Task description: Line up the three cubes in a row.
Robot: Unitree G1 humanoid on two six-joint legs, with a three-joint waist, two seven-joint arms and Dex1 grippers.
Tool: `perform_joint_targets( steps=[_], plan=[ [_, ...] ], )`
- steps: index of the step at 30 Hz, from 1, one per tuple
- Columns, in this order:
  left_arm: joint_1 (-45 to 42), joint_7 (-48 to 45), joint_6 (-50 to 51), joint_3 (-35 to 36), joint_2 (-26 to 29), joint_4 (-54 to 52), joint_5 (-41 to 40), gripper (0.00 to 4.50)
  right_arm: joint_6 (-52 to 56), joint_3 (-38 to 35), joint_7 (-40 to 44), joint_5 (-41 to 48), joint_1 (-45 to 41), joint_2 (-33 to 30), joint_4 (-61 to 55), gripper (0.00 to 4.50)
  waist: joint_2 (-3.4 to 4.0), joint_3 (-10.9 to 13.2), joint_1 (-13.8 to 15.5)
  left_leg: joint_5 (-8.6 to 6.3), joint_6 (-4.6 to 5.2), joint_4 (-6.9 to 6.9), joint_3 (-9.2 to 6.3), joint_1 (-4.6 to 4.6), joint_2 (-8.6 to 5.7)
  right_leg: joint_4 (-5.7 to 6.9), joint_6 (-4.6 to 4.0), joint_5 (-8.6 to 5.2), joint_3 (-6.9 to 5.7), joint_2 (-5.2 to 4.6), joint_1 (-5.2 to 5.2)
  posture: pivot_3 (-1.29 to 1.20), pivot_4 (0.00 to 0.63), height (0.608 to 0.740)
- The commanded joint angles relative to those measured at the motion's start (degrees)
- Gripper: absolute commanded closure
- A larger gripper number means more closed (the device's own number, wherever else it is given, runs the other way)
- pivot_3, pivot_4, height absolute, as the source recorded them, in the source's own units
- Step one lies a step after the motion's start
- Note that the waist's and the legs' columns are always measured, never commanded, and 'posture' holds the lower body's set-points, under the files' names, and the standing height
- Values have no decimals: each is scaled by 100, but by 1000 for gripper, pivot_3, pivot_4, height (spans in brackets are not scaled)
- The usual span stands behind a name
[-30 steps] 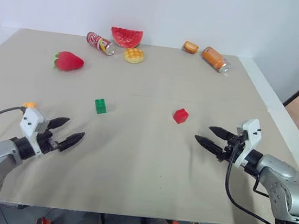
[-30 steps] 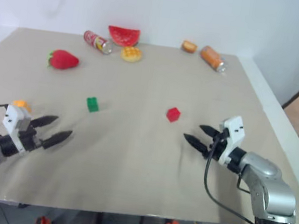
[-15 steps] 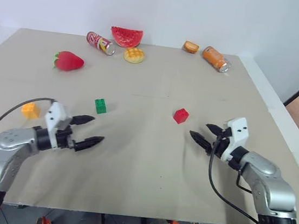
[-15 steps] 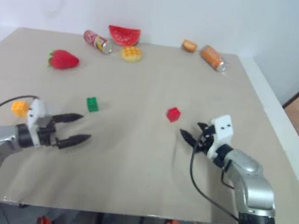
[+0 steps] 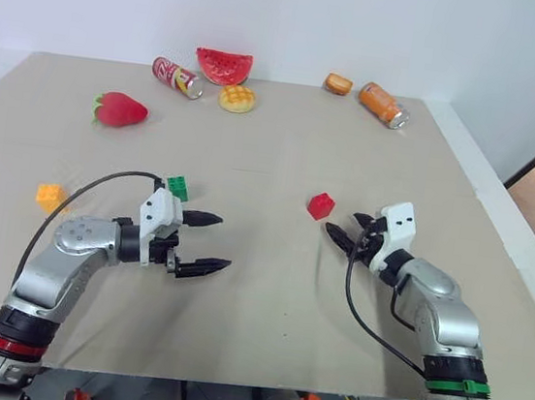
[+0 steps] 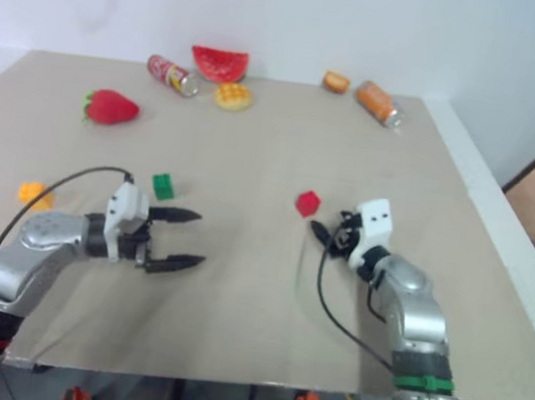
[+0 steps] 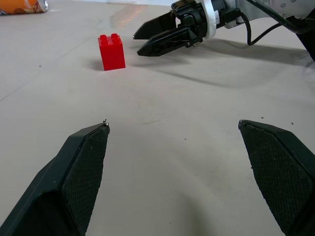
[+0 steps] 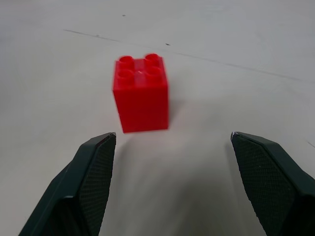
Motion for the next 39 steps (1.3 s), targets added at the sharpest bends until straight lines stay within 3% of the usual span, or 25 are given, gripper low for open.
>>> perform_joint_targets(
  steps=[1,15,23,29,31,36,39],
  plan=[
    [-97,-23,-139,40,-40,8,23,149,-258,-10,61,-48,-222,42,168,626,0,0,1,0,0,1,0,0,0,0,0,0,0,1,1,0,150,740],
    [-5,187,-191,137,-156,18,41,149,-801,96,175,-240,-923,307,1376,626,0,0,-1,1,1,2,0,4,5,2,0,4,3,6,4,0,150,740],
    [131,281,-239,262,-100,34,12,110,-989,127,348,-305,-1015,315,1656,3264,0,0,-1,1,2,1,0,7,6,3,0,4,3,7,7,0,150,740],
    [234,179,-393,599,-69,260,-141,110,-890,183,566,-329,-992,234,1615,3296,0,0,-2,1,2,1,1,18,7,3,0,4,3,7,17,0,150,740],
    [357,31,-456,794,36,352,-230,110,-668,253,1035,-129,-885,120,1218,3296,0,0,-3,1,1,1,1,19,7,3,0,4,4,7,18,0,150,740],
    [749,-158,-560,1079,394,375,-201,110,222,981,3203,495,-744,-726,-132,3296,7,4,-3,0,2,-8,5,20,17,3,-6,-1,7,12,13,0,150,740],
    [973,-120,-560,1232,472,245,-253,110,390,1371,4105,572,-863,-1146,-375,3296,6,3,0,-1,2,-8,4,24,19,4,-9,-4,5,13,17,0,150,740]
  ],
)
